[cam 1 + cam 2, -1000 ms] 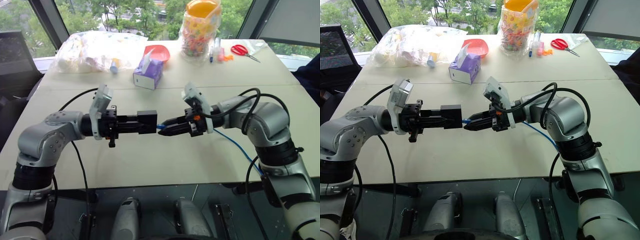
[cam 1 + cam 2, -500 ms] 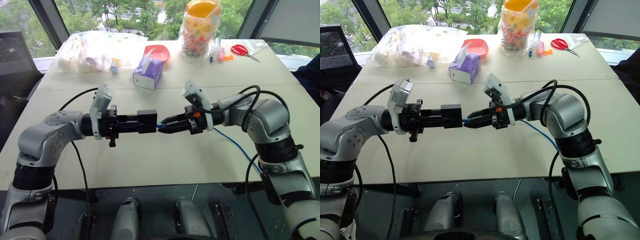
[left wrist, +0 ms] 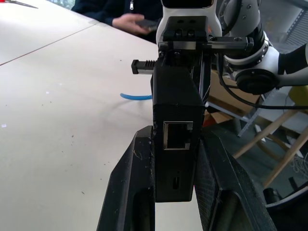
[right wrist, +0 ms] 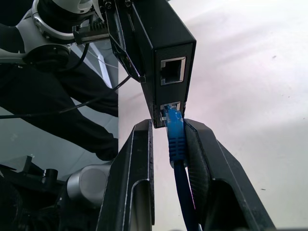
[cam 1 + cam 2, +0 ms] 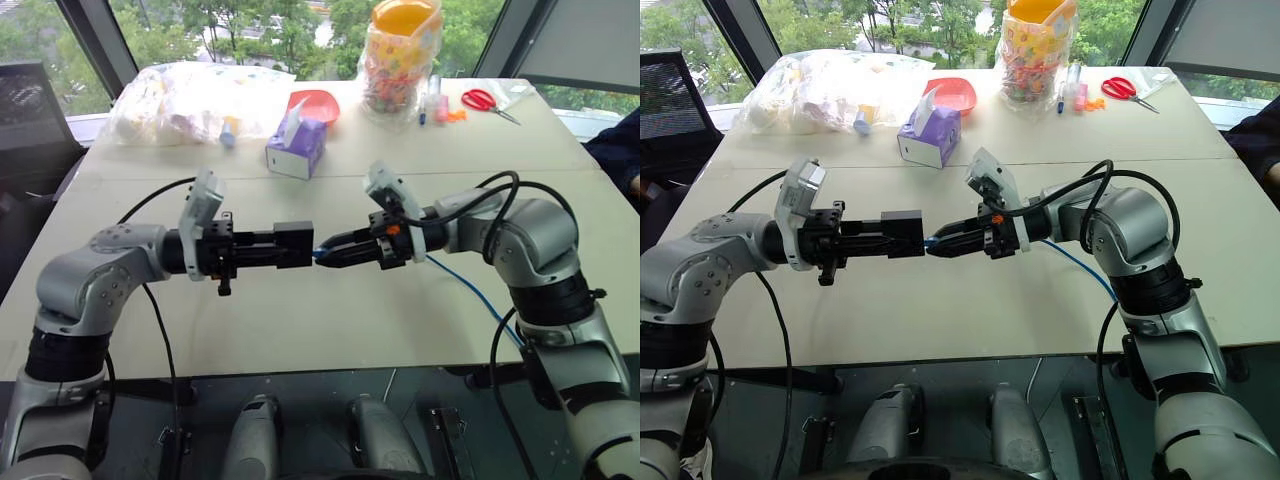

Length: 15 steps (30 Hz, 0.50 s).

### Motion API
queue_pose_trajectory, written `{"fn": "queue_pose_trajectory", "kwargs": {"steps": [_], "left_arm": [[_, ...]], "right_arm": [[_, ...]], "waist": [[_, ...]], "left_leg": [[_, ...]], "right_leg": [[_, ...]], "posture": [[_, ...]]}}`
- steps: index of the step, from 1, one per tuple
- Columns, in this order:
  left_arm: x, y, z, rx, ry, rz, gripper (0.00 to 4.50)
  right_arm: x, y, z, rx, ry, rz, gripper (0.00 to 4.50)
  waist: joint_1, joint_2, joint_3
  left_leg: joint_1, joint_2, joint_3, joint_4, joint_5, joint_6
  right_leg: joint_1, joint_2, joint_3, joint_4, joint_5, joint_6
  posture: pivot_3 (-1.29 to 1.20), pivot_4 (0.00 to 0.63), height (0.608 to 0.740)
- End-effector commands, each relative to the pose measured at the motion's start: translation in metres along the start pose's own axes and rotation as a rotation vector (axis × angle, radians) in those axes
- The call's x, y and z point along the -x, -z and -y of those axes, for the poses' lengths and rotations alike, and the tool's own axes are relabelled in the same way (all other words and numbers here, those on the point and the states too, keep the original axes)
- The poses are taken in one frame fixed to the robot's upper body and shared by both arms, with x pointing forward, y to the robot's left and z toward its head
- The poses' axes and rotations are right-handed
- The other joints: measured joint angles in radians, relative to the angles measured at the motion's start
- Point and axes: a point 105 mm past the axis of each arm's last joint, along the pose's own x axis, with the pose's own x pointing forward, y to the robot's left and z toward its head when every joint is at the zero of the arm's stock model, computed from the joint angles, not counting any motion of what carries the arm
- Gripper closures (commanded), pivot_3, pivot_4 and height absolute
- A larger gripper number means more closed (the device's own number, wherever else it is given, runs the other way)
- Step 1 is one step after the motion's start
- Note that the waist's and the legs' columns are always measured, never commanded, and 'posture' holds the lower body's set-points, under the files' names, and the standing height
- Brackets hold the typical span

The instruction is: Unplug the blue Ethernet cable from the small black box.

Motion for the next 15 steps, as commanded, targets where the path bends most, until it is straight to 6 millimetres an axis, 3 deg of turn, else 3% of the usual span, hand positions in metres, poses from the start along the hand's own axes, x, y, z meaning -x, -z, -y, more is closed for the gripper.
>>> {"fn": "queue_pose_trajectory", "kwargs": {"steps": [1, 2, 5, 15], "left_arm": [[0.0006, -0.0041, 0.0015, -0.043, -0.007, 0.001, 4.01], [0.0005, -0.0038, 0.0015, -0.043, -0.007, 0.0, 4.01], [0.0005, -0.0035, 0.0016, -0.044, -0.007, 0.0, 4.01], [0.0011, -0.0021, 0.0024, -0.041, -0.006, 0.002, 4.01]], "right_arm": [[0.0011, -0.0162, -0.0067, 0.039, -0.03, 0.031, 3.56], [0.001, -0.0161, -0.0068, 0.035, -0.031, 0.03, 3.56], [0.0009, -0.0161, -0.0071, 0.029, -0.033, 0.028, 4.44], [-0.0002, -0.0131, -0.0054, 0.022, -0.018, 0.019, 4.48]], "waist": [[0.0, 0.0, 0.0], [0.0, 0.0, 0.0], [0.0, 0.0, 0.0], [0.0, 0.0, 0.0]], "left_leg": [[0.0, 0.0, 0.0, 0.0, 0.0, 0.0], [0.0, 0.0, 0.0, 0.0, 0.0, 0.0], [0.0, 0.0, 0.0, 0.0, 0.0, 0.0], [0.0, 0.0, 0.0, 0.0, 0.0, 0.0]], "right_leg": [[0.0, 0.0, 0.0, 0.0, 0.0, 0.0], [0.0, 0.0, 0.0, 0.0, 0.0, 0.0], [0.0, 0.0, 0.0, 0.0, 0.0, 0.0], [0.0, 0.0, 0.0, 0.0, 0.0, 0.0]], "posture": [[0.0, 0.15, 0.735], [0.0, 0.15, 0.735], [0.0, 0.15, 0.735], [0.0, 0.15, 0.735]]}}
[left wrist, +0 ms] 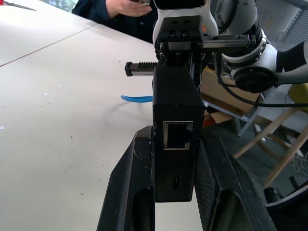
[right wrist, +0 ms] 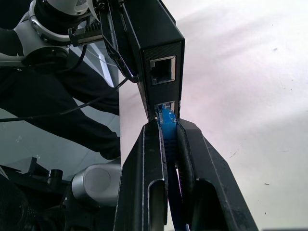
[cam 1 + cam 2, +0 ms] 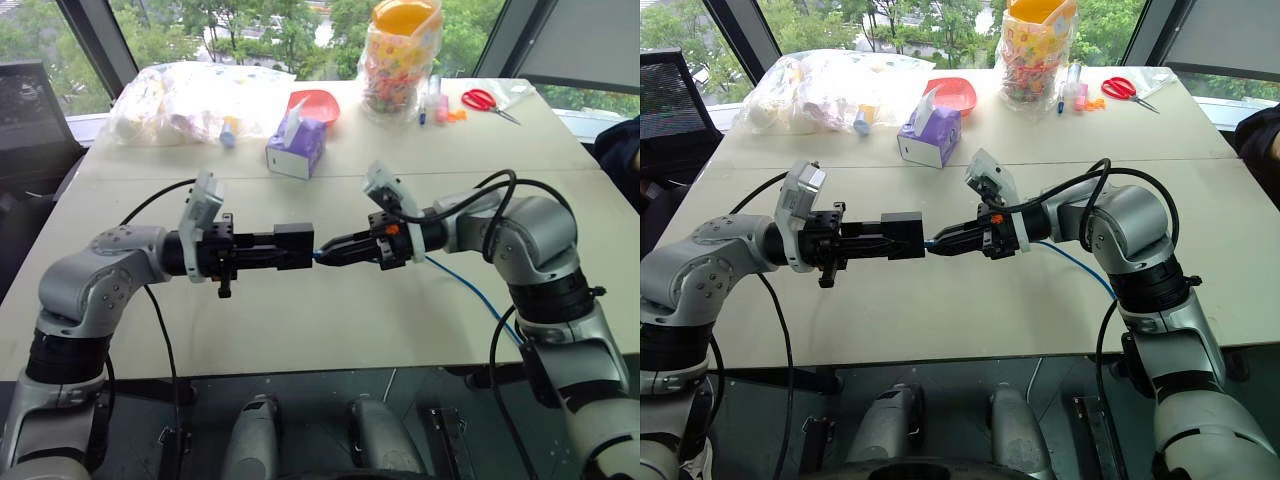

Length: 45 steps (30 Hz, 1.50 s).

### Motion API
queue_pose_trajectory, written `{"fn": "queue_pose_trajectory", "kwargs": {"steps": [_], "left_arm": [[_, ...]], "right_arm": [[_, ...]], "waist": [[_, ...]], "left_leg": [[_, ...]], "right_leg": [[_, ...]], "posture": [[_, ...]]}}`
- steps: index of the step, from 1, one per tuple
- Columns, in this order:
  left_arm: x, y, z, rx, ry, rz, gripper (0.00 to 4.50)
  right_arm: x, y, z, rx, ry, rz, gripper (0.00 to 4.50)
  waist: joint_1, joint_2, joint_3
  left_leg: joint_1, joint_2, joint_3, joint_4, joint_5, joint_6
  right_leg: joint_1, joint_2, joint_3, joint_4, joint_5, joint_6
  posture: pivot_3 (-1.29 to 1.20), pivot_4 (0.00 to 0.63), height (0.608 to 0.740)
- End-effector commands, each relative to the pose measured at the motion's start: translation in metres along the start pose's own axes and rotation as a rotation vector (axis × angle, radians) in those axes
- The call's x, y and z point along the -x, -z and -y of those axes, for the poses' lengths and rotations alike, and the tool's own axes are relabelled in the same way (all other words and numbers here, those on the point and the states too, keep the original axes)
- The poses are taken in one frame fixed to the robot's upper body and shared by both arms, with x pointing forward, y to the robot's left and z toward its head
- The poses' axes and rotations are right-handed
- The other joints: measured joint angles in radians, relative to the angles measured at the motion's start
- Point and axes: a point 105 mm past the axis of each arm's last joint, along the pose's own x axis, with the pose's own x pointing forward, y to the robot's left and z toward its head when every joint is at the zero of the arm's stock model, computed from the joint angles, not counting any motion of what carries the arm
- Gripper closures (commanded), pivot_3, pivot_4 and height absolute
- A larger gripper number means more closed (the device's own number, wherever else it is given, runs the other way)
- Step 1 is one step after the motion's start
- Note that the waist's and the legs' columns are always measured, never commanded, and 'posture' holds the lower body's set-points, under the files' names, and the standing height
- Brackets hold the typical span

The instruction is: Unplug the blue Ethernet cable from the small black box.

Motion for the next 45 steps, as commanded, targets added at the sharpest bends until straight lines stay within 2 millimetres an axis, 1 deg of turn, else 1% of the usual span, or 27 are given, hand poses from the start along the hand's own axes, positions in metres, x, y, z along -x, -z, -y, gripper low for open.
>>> {"fn": "queue_pose_trajectory", "kwargs": {"steps": [1, 3, 5, 7, 12, 14, 15, 18, 21, 23, 25, 26, 27, 28, 30, 32, 33, 34, 37, 40, 43, 45], "left_arm": [[0.001, -0.004, 0.002, -0.033, -0.007, -0.004, 4.01], [0.004, -0.004, 0.002, -0.032, -0.01, -0.006, 4.01], [0.011, -0.004, 0.002, -0.027, -0.023, -0.01, 4.01], [0.016, -0.004, 0.001, -0.019, -0.036, -0.011, 4.01], [0.024, -0.001, 0.0, -0.017, -0.062, -0.029, 4.01], [0.025, 0.0, -0.001, -0.025, -0.077, -0.031, 4.01], [0.024, 0.0, -0.002, -0.029, -0.083, -0.032, 4.01], [0.014, 0.009, -0.012, -0.093, -0.136, -0.044, 4.01], [0.002, 0.017, -0.023, -0.122, -0.196, -0.036, 4.01], [-0.009, 0.03, -0.036, -0.128, -0.254, -0.051, 4.01], [-0.021, 0.038, -0.044, -0.173, -0.302, -0.038, 4.01], [-0.026, 0.041, -0.048, -0.187, -0.325, -0.029, 4.01], [-0.03, 0.043, -0.051, -0.194, -0.339, -0.016, 4.01], [-0.033, 0.045, -0.053, -0.192, -0.351, 0.002, 4.01], [-0.041, 0.05, -0.06, -0.178, -0.38, 0.029, 4.01], [-0.048, 0.054, -0.065, -0.174, -0.399, 0.038, 4.01], [-0.049, 0.055, -0.069, -0.173, -0.414, 0.044, 4.01], [-0.05, 0.056, -0.071, -0.164, -0.422, 0.047, 4.01], [-0.052, 0.06, -0.078, -0.187, -0.445, 0.049, 4.01], [-0.053, 0.065, -0.083, -0.197, -0.459, 0.054, 4.01], [-0.05, 0.074, -0.094, -0.206, -0.512, 0.064, 4.01], [-0.046, 0.079, -0.101, -0.215, -0.561, 0.064, 4.01]], "right_arm": [[0.001, -0.013, -0.006, 0.05, -0.019, 0.027, 4.48], [0.004, -0.01, 0.0, 0.047, 0.016, 0.023, 4.48], [0.012, -0.006, 0.015, 0.035, 0.089, 0.021, 4.48], [0.019, -0.003, 0.024, 0.027, 0.134, 0.021, 4.48], [0.038, -0.002, 0.046, 0.027, 0.233, 0.035, 4.48], [0.043, -0.003, 0.057, 0.057, 0.294, 0.047, 4.48], [0.044, -0.005, 0.065, 0.071, 0.34, 0.061, 4.48], [0.043, -0.007, 0.097, 0.126, 0.508, 0.081, 4.48], [0.041, 0.0, 0.126, 0.14, 0.668, 0.05, 4.48], [0.045, 0.004, 0.147, 0.089, 0.789, 0.042, 4.48], [0.05, 0.006, 0.162, 0.049, 0.89, 0.047, 3.64], [0.052, 0.006, 0.166, 0.033, 0.92, 0.052, 3.37], [0.053, 0.006, 0.169, 0.019, 0.937, 0.06, 2.89], [0.054, 0.005, 0.17, 0.012, 0.951, 0.067, 2.42], [0.06, 0.002, 0.173, -0.009, 0.984, 0.094, 1.31], [0.067, -0.002, 0.171, -0.031, 1.002, 0.127, 0.37], [0.071, -0.004, 0.169, -0.041, 1.001, 0.148, 0.17], [0.074, -0.006, 0.166, -0.046, 0.998, 0.167, 0.17], [0.083, -0.011, 0.148, -0.05, 0.96, 0.218, 0.17], [0.086, -0.003, 0.125, -0.044, 0.925, 0.225, 0.17], [0.079, 0.01, 0.097, -0.034, 0.861, 0.203, 0.17], [0.073, 0.016, 0.084, -0.028, 0.826, 0.186, 0.17]], "waist": [[0.0, 0.0, 0.0], [0.0, 0.0, 0.0], [0.0, 0.0, 0.0], [-0.002, 0.0, 0.0], [0.0, 0.0, 0.0], [-0.001, 0.0, 0.0], [-0.001, 0.0, 0.0], [-0.005, 0.0, 0.0], [-0.004, 0.0, 0.0], [-0.004, 0.0, 0.0], [-0.001, 0.0, 0.0], [0.0, 0.0, 0.0], [0.001, 0.0, 0.0], [0.001, 0.0, 0.0], [0.003, 0.0, 0.0], [0.004, 0.0, 0.0], [0.003, 0.0, 0.0], [0.003, 0.0, 0.0], [0.004, 0.0, 0.0], [0.005, 0.0, 0.0], [0.012, 0.0, 0.0], [0.018, 0.001, 0.0]], "left_leg": [[0.0, 0.0, 0.0, 0.0, 0.0, 0.0], [0.0, 0.0, 0.0, 0.0, 0.0, 0.0], [0.0, 0.0, 0.0, 0.0, 0.0, 0.0], [0.0, 0.0, 0.0, 0.0, 0.0, 0.0], [0.0, 0.0, 0.001, 0.0, 0.0, 0.0], [0.0, 0.0, 0.001, 0.0, 0.0, 0.0], [0.0, 0.0, 0.001, 0.0, 0.0, 0.0], [0.0, 0.0, 0.001, 0.0, 0.0, 0.0], [0.0, 0.0, 0.002, 0.0, 0.0, 0.0], [0.0, 0.0, 0.002, 0.0, 0.0, 0.0], [-0.001, 0.0, 0.002, -0.001, 0.0, 0.0], [-0.001, 0.0, 0.002, -0.001, 0.0, 0.0], [-0.002, 0.0, 0.002, -0.001, 0.0, 0.0], [-0.002, 0.0, 0.003, -0.001, 0.0, 0.0], [-0.002, 0.0, 0.003, -0.001, 0.0, 0.0], [-0.002, 0.0, 0.003, -0.002, 0.0, 0.0], [-0.002, 0.0, 0.003, -0.002, 0.0, 0.0], [-0.002, 0.0, 0.003, -0.002, 0.0, 0.0], [-0.002, 0.0, 0.003, -0.003, 0.0, 0.0], [-0.002, 0.0, 0.003, -0.003, 0.0, 0.001], [-0.002, 0.0, 0.002, -0.003, 0.0, 0.001], [-0.001, 0.0, 0.003, -0.002, 0.0, 0.001]], "right_leg": [[0.0, 0.0, 0.0, 0.0, 0.0, 0.0], [0.0, 0.0, 0.0, 0.0, 0.0, 0.0], [0.0, 0.0, 0.0, 0.0, 0.0, 0.0], [0.0, 0.0, 0.0, 0.0, 0.0, 0.0], [-0.001, -0.001, 0.0, -0.001, 0.0, 0.0], [-0.001, -0.001, 0.0, -0.001, 0.0, 0.0], [-0.001, 0.0, 0.0, -0.001, 0.0, 0.0], [-0.001, 0.0, 0.0, 0.0, 0.0, 0.0], [-0.001, 0.0, 0.001, 0.0, 0.001, 0.002], [-0.001, 0.0, 0.001, 0.0, 0.002, 0.003], [-0.002, 0.0, 0.001, 0.0, 0.002, 0.003], [-0.002, 0.0, 0.001, 0.0, 0.002, 0.003], [-0.002, 0.0, 0.001, 0.0, 0.002, 0.003], [-0.002, -0.001, 0.001, 0.0, 0.002, 0.003], [-0.002, -0.001, 0.001, 0.0, 0.002, 0.003], [-0.003, -0.001, 0.001, 0.0, 0.002, 0.004], [-0.003, 0.0, 0.001, 0.0, 0.002, 0.004], [-0.003, 0.0, 0.001, 0.0, 0.002, 0.004], [-0.003, 0.0, 0.001, 0.0, 0.002, 0.004], [-0.003, 0.0, 0.001, 0.0, 0.002, 0.004], [-0.003, 0.0, 0.001, 0.0, 0.002, 0.004], [-0.003, 0.0, 0.001, 0.0, 0.002, 0.004]], "posture": [[0.0, 0.15, 0.735], [0.0, 0.15, 0.735], [0.0, 0.15, 0.735], [0.0, 0.15, 0.735], [0.0, 0.15, 0.735], [0.0, 0.15, 0.735], [0.0, 0.15, 0.735], [0.0, 0.15, 0.735], [0.0, 0.15, 0.735], [0.0, 0.15, 0.735], [0.0, 0.15, 0.735], [0.0, 0.15, 0.735], [0.0, 0.15, 0.735], [0.0, 0.15, 0.735], [0.0, 0.15, 0.735], [0.0, 0.15, 0.735], [0.0, 0.15, 0.735], [0.0, 0.15, 0.735], [0.0, 0.15, 0.735], [0.0, 0.15, 0.735], [0.0, 0.15, 0.735], [0.0, 0.15, 0.735]]}}
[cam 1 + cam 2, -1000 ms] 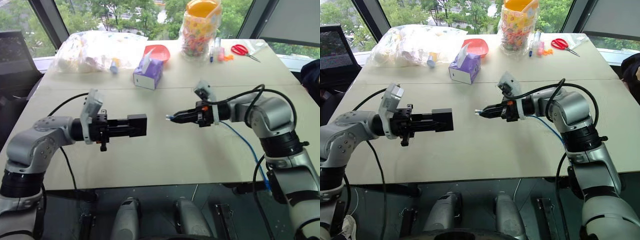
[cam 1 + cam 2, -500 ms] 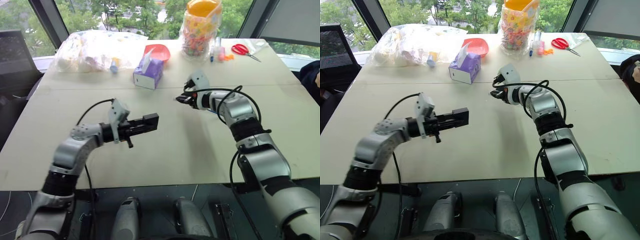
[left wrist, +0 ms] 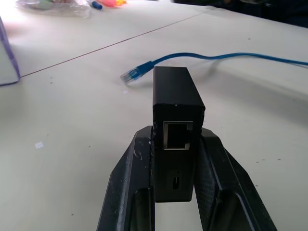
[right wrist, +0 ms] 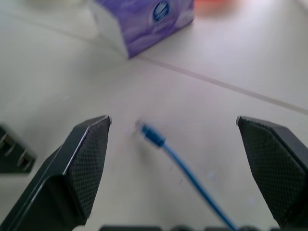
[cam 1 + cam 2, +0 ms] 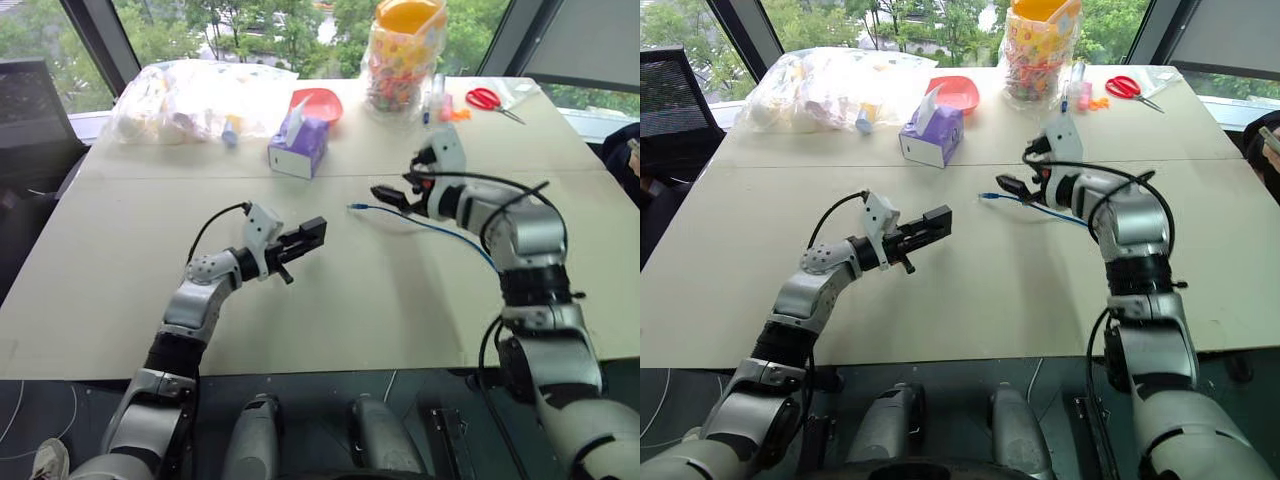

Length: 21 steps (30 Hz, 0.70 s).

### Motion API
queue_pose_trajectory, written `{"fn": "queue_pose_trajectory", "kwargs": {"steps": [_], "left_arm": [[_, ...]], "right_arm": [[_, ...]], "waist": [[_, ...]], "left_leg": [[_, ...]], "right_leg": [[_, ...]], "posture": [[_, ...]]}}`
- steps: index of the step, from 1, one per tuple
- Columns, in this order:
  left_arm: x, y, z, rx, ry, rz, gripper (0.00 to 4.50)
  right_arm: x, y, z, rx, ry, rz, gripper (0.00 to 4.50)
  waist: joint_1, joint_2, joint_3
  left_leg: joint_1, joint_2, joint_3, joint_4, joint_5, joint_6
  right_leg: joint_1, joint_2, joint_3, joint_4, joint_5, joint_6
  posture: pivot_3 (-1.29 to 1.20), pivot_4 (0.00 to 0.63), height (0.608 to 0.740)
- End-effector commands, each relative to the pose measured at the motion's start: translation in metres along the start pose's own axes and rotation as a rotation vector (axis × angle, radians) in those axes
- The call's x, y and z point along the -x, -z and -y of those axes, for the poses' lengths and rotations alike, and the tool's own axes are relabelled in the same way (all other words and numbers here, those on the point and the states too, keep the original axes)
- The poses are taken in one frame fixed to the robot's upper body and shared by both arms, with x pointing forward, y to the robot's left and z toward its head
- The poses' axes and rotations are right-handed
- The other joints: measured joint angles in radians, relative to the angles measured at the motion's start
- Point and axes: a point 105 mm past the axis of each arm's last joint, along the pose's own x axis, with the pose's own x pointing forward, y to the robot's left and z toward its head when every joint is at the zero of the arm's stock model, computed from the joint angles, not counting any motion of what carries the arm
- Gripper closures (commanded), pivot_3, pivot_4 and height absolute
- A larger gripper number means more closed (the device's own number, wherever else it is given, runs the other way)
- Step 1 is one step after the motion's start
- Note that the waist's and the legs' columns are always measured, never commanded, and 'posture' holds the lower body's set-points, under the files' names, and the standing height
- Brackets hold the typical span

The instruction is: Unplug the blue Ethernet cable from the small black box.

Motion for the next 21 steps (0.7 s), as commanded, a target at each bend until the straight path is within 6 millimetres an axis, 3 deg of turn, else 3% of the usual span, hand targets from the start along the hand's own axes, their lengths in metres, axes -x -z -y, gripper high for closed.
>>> {"fn": "queue_pose_trajectory", "kwargs": {"steps": [1, 6, 11, 17, 21], "left_arm": [[0.001, -0.001, -0.015, -0.049, -0.085, 0.036, 4.01], [0.015, 0.009, -0.022, -0.052, -0.106, 0.033, 1.75], [0.03, 0.005, -0.025, -0.04, -0.1, 0.04, 0.02], [0.059, -0.011, -0.022, -0.04, -0.048, 0.01, 0.02], [0.074, -0.026, -0.018, 0.04, -0.051, 0.019, 0.02]], "right_arm": [[0.016, -0.015, -0.024, 0.058, -0.073, 0.051, 0.17], [0.029, 0.0, -0.031, 0.071, -0.089, -0.002, 0.0], [0.035, 0.007, -0.033, 0.081, -0.108, -0.034, 0.0], [0.046, 0.03, -0.05, 0.11, -0.187, -0.096, 0.0], [0.053, 0.044, -0.049, 0.121, -0.188, -0.131, 0.0]], "waist": [[0.002, 0.0, 0.0], [0.005, 0.0, 0.0], [0.005, 0.0, 0.0], [0.006, 0.0, 0.0], [0.006, 0.0, 0.0]], "left_leg": [[0.0, 0.0, 0.0, 0.0, 0.0, 0.0], [0.001, 0.0, 0.0, 0.002, 0.0, 0.0], [0.001, 0.0, 0.0, 0.001, 0.0, 0.0], [0.001, 0.0, -0.001, 0.0, 0.0, 0.0], [0.001, 0.0, 0.0, 0.0, 0.0, 0.0]], "right_leg": [[0.0, 0.0, 0.0, 0.0, 0.0, 0.0], [0.001, 0.0, 0.0, 0.0, 0.0, 0.0], [0.001, 0.0, 0.0, 0.0, 0.0, 0.0], [0.001, 0.0, 0.0, 0.0, 0.0, -0.001], [0.001, 0.0, 0.0, 0.0, 0.0, -0.001]], "posture": [[0.0, 0.15, 0.735], [0.0, 0.15, 0.735], [0.0, 0.15, 0.735], [0.0, 0.15, 0.735], [0.0, 0.15, 0.735]]}}
